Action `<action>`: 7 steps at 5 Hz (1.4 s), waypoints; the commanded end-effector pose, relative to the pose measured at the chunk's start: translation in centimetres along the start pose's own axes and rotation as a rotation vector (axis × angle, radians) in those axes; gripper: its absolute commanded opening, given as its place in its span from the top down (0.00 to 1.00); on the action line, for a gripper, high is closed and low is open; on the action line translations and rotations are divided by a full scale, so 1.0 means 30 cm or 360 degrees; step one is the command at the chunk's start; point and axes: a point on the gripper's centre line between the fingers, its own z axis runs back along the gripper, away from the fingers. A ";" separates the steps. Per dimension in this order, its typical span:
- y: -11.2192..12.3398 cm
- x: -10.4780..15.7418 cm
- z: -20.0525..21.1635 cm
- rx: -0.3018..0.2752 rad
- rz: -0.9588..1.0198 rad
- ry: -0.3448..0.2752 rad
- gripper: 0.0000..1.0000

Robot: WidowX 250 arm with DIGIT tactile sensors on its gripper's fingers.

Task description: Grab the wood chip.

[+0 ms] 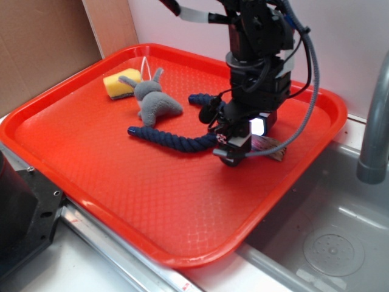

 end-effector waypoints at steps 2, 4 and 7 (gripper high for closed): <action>-0.008 0.001 0.105 0.0157 0.0288 0.0082 1.00; 0.028 -0.123 0.298 0.0217 0.1080 0.0095 1.00; -0.033 -0.373 0.521 0.0080 0.2274 0.0055 1.00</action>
